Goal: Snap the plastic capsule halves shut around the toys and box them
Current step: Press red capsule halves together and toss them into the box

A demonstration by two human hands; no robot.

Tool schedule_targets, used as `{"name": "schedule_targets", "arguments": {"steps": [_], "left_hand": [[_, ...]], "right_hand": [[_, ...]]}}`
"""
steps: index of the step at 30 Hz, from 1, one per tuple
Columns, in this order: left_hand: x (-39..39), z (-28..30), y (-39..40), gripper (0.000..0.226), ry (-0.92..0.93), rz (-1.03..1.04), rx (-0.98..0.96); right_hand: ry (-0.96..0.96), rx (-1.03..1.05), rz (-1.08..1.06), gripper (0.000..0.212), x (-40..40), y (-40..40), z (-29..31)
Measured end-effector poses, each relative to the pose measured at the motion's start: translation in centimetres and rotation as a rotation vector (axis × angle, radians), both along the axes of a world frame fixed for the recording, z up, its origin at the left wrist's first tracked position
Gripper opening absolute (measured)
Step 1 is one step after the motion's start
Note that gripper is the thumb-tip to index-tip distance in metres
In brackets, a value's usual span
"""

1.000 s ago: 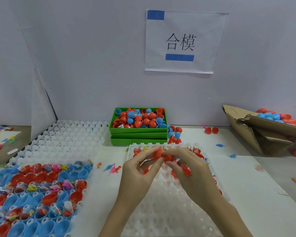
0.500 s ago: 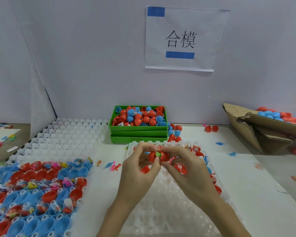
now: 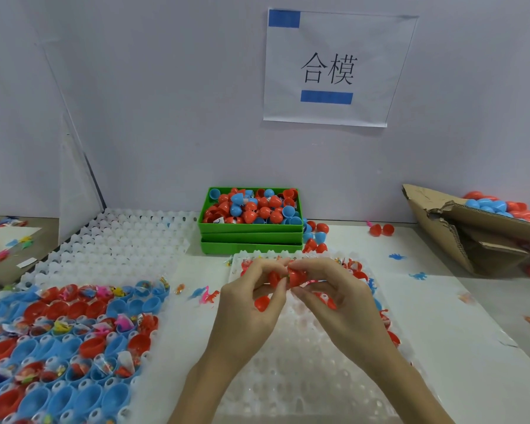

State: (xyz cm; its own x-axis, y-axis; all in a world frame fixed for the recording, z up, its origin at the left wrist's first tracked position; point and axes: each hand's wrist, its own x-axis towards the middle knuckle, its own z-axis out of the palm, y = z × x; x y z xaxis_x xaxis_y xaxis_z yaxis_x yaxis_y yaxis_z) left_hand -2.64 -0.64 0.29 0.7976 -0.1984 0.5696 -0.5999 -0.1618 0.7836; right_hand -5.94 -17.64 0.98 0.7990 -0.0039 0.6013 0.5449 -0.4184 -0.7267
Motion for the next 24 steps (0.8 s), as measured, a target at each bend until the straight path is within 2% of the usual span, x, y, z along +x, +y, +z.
{"name": "schedule_targets", "arguments": {"steps": [2,6,9,16,24], "left_hand": [[-0.20,-0.13,-0.35,0.034,0.048,-0.005,-0.016],[-0.28,-0.25,-0.51,0.034,0.169,-0.143,-0.144],[-0.37,0.00,-0.54,0.042,0.206,-0.199,-0.162],[-0.10,0.17,-0.13,0.038,0.185,-0.146,-0.238],[-0.31,0.59,0.03,0.040,0.149,-0.118,-0.195]], "right_hand": [[-0.005,-0.019,-0.010,0.034,0.08,-0.08,-0.08],[-0.030,-0.023,-0.036,0.034,0.09,-0.26,0.07],[-0.009,0.025,-0.046,0.035,0.00,-0.37,0.24],[-0.009,0.068,-0.032,0.036,0.01,-0.44,0.08],[0.008,0.185,-0.046,0.036,-0.02,0.16,-0.08]]}}
